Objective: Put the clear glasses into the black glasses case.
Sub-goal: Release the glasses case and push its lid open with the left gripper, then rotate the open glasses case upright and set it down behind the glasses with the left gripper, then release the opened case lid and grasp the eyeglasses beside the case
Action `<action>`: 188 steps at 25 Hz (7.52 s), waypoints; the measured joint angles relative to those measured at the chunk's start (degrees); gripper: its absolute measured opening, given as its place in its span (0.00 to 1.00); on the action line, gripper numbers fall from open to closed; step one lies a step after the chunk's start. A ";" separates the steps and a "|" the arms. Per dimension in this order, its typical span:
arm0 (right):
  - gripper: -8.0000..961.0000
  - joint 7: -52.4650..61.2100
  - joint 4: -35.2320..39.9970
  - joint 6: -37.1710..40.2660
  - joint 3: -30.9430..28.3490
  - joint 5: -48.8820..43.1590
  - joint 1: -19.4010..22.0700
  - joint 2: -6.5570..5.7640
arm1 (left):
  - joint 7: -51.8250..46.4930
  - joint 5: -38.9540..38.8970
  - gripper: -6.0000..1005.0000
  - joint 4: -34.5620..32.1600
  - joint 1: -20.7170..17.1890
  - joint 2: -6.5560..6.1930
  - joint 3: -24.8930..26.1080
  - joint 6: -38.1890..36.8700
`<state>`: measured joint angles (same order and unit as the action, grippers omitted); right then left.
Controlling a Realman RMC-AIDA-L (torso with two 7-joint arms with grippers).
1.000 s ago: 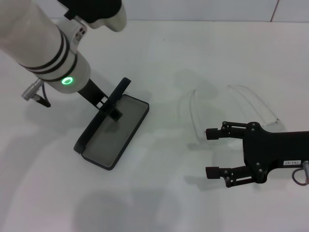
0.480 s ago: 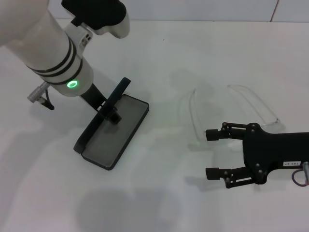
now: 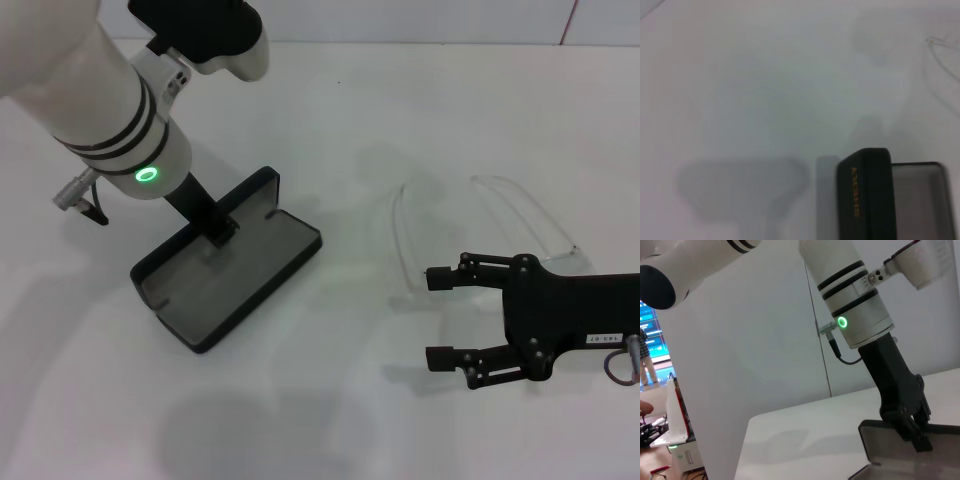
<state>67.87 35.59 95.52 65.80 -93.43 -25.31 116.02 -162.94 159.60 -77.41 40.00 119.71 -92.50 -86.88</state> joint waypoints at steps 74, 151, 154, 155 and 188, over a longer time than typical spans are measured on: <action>0.87 -1.73 -1.34 -0.60 -0.33 4.17 0.12 -0.26 | 41.87 -8.08 0.20 -1.27 -2.37 0.17 -5.51 16.36; 0.64 47.94 43.98 15.49 17.19 -58.36 -29.12 -0.13 | 93.62 -77.77 0.88 30.73 -31.03 -0.18 38.70 -22.48; 0.63 46.67 43.46 12.26 18.50 -56.08 -27.59 0.04 | 93.64 -77.77 0.88 30.75 -30.98 -0.18 38.82 -22.48; 0.62 45.87 43.40 10.88 19.20 -54.83 -26.67 0.07 | 93.64 -77.77 0.88 30.76 -30.93 -0.18 38.84 -22.48; 0.63 41.88 28.52 -3.81 30.44 -54.82 -26.33 0.17 | 93.06 -64.79 0.87 26.59 -28.00 -0.33 38.98 -21.87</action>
<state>109.75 64.12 91.71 96.24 -148.25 -51.64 116.19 -69.88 94.81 -50.81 12.00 119.38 -53.52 -108.75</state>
